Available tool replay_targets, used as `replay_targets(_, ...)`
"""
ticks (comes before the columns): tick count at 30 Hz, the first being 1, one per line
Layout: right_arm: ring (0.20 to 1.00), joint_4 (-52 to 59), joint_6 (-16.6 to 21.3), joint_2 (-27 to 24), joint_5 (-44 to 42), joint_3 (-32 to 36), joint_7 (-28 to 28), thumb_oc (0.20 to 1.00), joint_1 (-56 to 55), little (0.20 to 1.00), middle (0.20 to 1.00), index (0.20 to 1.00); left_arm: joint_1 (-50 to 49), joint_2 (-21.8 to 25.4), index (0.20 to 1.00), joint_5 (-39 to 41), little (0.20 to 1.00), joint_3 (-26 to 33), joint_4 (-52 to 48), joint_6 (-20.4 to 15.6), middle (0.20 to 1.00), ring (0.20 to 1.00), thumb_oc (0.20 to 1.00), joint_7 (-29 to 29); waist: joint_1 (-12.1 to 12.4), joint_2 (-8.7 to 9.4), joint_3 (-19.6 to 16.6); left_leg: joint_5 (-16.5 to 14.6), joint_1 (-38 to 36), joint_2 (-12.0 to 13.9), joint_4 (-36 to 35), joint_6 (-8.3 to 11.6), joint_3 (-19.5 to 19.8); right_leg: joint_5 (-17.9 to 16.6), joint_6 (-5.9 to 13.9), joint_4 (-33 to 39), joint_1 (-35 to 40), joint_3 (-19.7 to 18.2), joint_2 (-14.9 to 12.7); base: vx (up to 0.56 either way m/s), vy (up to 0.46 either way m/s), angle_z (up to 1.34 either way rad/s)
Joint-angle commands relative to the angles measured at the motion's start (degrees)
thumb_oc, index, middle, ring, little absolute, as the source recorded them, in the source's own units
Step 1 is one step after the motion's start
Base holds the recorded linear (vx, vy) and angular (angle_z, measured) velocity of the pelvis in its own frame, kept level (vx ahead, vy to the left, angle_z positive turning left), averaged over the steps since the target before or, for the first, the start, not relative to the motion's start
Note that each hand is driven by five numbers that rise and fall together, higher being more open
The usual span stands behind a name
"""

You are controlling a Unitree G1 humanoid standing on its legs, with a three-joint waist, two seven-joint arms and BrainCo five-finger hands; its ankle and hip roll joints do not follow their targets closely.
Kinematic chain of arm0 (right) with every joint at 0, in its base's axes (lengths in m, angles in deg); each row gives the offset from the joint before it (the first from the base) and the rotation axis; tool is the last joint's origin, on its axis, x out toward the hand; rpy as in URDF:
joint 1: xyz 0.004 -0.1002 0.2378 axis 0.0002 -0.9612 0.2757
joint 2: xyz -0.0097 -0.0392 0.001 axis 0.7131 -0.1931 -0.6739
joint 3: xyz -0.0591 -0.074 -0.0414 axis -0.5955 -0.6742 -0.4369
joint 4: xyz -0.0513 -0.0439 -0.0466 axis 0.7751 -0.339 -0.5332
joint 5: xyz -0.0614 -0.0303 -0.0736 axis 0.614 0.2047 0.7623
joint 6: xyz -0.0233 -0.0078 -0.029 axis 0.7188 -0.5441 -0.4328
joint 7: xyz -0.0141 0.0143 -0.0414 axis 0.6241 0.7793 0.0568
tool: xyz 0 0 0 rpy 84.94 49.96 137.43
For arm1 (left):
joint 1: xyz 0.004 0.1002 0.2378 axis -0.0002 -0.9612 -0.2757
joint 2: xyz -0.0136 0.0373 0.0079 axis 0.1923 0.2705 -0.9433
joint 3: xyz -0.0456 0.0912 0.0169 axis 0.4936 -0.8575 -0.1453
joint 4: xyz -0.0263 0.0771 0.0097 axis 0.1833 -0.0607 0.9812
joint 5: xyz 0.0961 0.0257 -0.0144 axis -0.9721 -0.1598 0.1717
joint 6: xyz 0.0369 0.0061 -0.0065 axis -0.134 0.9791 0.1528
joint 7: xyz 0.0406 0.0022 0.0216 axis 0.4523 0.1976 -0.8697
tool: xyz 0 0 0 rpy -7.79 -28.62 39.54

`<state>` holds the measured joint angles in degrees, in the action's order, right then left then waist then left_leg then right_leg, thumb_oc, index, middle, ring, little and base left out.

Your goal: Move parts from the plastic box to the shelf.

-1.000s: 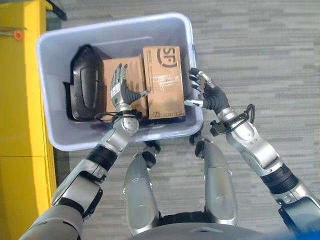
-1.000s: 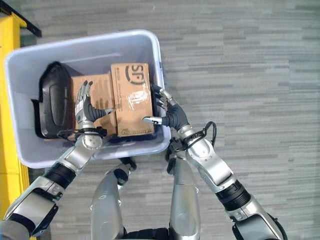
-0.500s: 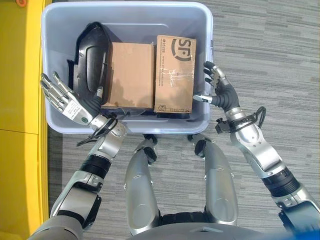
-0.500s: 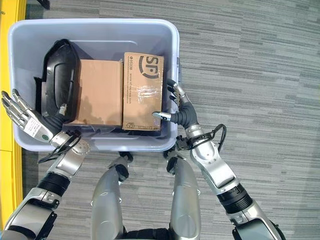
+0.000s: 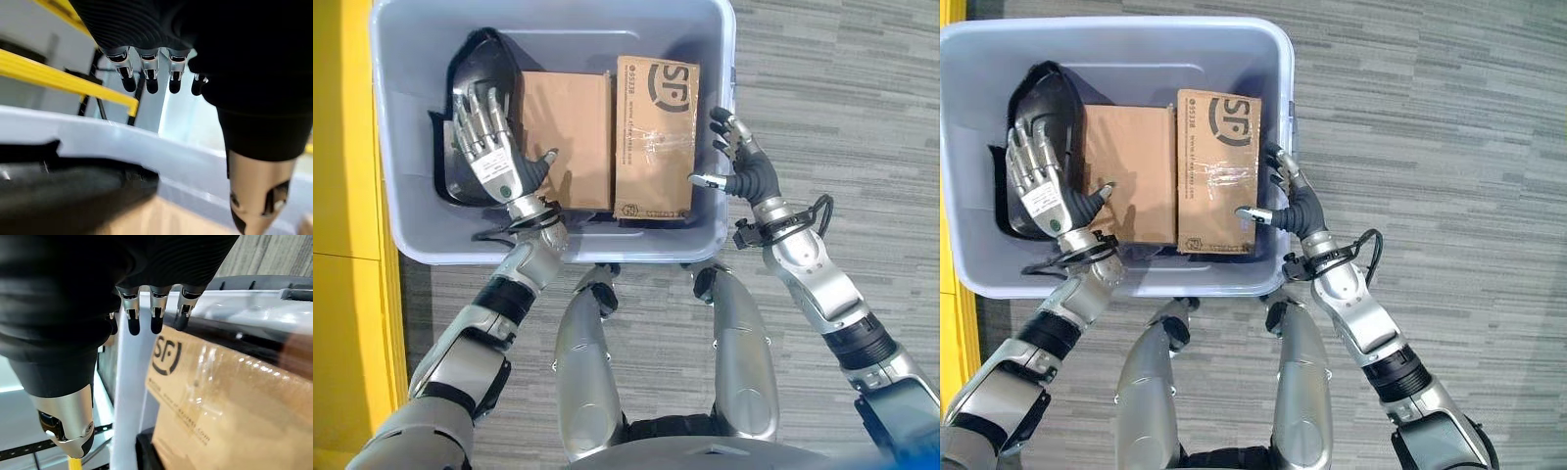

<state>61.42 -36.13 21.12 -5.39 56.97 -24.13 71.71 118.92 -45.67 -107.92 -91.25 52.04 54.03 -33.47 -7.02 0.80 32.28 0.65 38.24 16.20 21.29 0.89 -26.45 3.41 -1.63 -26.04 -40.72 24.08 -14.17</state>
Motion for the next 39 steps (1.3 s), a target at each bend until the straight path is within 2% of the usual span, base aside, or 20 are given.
replay_targets(1, 1.000, 3.55, 3.99, 0.03, 0.49, 1.14, 1.36, 1.000, -0.98, 1.000, 1.000, 1.000, -1.14, 2.59, 1.000, 2.11, 1.000, -0.17, -0.93, -1.29, 1.000, 1.000, 1.000, 1.05, 0.06, 0.71, -2.49, -3.13, 0.82, 4.35, 3.91, 9.26, -1.09, 1.59, 9.18, 1.15, -1.27, -4.07, -1.12, -0.01, 0.027, -0.05)
replay_targets(3, 1.000, 2.90, 4.60, -0.08, 0.71, 1.16, 1.68, 1.000, -0.93, 1.000, 1.000, 1.000, -0.08, 1.41, 1.000, 6.29, 1.000, -0.66, 0.75, -4.47, 1.000, 1.000, 1.000, 3.21, -0.08, 0.86, -2.49, -2.98, 1.80, 4.61, 4.32, 9.44, -1.28, 1.26, 9.17, 0.96, -2.26, -3.90, -1.39, 0.00, 0.010, -0.02)
replay_targets(5, 1.000, 2.34, 5.28, -0.12, 0.81, 1.48, 1.82, 1.000, -1.24, 1.000, 1.000, 1.000, -0.12, -0.19, 1.000, 10.42, 1.000, 0.01, 1.72, -4.59, 1.000, 1.000, 1.000, 4.22, -0.04, 0.78, -2.49, -2.97, 2.72, 4.52, 4.63, 9.47, -0.96, 1.11, 9.23, 0.68, -3.17, -3.98, -1.45, 0.00, 0.000, 0.00)
replay_targets(9, 1.000, 1.48, 6.10, 0.52, 1.05, 1.91, 1.08, 1.000, -1.64, 1.000, 1.000, 1.000, -1.81, -3.31, 1.000, 16.75, 1.000, 2.73, 3.77, -3.63, 1.000, 1.000, 1.000, 1.05, 0.51, 1.02, -2.49, -2.85, 4.28, 4.72, 5.20, 9.67, -0.55, 1.09, 9.21, -0.39, -4.63, -3.55, -1.91, 0.00, -0.055, 0.04)
replay_targets(14, 1.000, 0.49, 6.97, 1.69, 1.85, 2.13, -1.22, 1.000, -1.93, 1.000, 1.000, 1.000, -3.39, -8.33, 1.000, 28.16, 1.000, 7.88, 6.70, -6.21, 1.000, 1.000, 1.000, -3.45, 1.28, 1.43, -2.49, -2.93, 6.66, 4.69, 6.13, 9.93, 0.61, 0.76, 9.19, -0.69, -6.40, -3.00, -2.24, 0.00, -0.115, 0.14)
replay_targets(18, 1.000, 0.36, 7.22, 3.04, 1.94, 3.01, -2.91, 1.000, -2.58, 1.000, 1.000, 1.000, -4.00, -12.43, 1.000, 28.92, 1.000, 11.89, 8.15, -7.04, 1.000, 1.000, 1.000, -8.20, 1.96, 2.32, -2.49, -3.10, 8.18, 5.20, 6.76, 10.22, 1.42, 0.42, 9.44, -1.43, -7.70, -2.57, -2.92, 0.01, -0.131, 0.15)
replay_targets(23, 1.000, 0.46, 7.19, 3.73, 1.17, 3.20, -3.45, 1.000, -2.72, 1.000, 1.000, 1.000, -4.34, -14.60, 1.000, 32.45, 1.000, 13.31, 8.96, -6.54, 1.000, 1.000, 1.000, -8.71, 2.15, 2.96, -2.49, -2.98, 8.62, 5.83, 6.95, 10.61, 1.68, 0.08, 9.73, -1.55, -7.91, -2.24, -3.13, 0.01, -0.072, 0.10)
replay_targets(26, 1.000, 0.49, 7.09, 3.93, 1.13, 3.27, -2.98, 1.000, -2.57, 1.000, 1.000, 1.000, -4.34, -15.45, 1.000, 32.81, 1.000, 13.57, 9.63, -6.34, 1.000, 1.000, 1.000, -8.09, 2.07, 3.30, -2.49, -2.99, 8.89, 6.43, 7.31, 10.72, 1.64, 0.05, 9.75, -1.94, -8.19, -2.17, -3.30, 0.01, -0.044, 0.03)
replay_targets(32, 1.000, 0.52, 6.28, 3.74, 0.30, 3.46, -3.18, 1.000, -2.33, 1.000, 1.000, 1.000, -4.31, -15.04, 1.000, 28.70, 1.000, 13.05, 9.27, -4.99, 1.000, 1.000, 1.000, -6.88, 1.80, 3.51, -2.49, -2.91, 8.83, 7.37, 7.86, 10.94, 1.13, 0.13, 9.74, -2.55, -8.38, -2.43, -3.22, 0.01, -0.011, -0.02)
replay_targets(34, 1.000, 0.63, 6.03, 3.63, 0.15, 3.49, -3.18, 1.000, -2.35, 1.000, 1.000, 1.000, -4.09, -14.25, 1.000, 26.24, 1.000, 12.38, 9.15, -5.44, 1.000, 1.000, 1.000, -4.07, 1.61, 3.47, -2.49, -2.95, 8.75, 7.61, 8.11, 10.92, 0.88, 0.17, 9.70, -2.76, -8.40, -2.57, -3.14, 0.00, 0.000, 0.00)
replay_targets(37, 1.000, 0.54, 4.69, 3.09, -2.22, 3.59, -1.51, 1.000, -2.11, 1.000, 1.000, 1.000, -1.49, -11.62, 1.000, 17.76, 1.000, 8.82, 7.52, -8.33, 1.000, 1.000, 1.000, 5.53, 0.61, 3.39, -2.49, -3.10, 7.81, 8.12, 8.41, 10.66, -0.08, 0.11, 9.56, -2.77, -8.06, -3.08, -2.83, 0.00, 0.049, -0.06)
replay_targets(39, 1.000, 0.60, 4.69, 2.87, -2.08, 3.80, -0.93, 1.000, -2.11, 1.000, 1.000, 1.000, -0.52, -10.95, 1.000, 16.33, 1.000, 7.18, 6.33, -9.28, 1.000, 1.000, 1.000, 7.45, 0.36, 3.40, -2.49, -3.09, 7.53, 8.25, 8.46, 10.62, -0.43, -0.02, 9.57, -2.71, -8.01, -3.16, -2.92, 0.00, 0.045, -0.08)
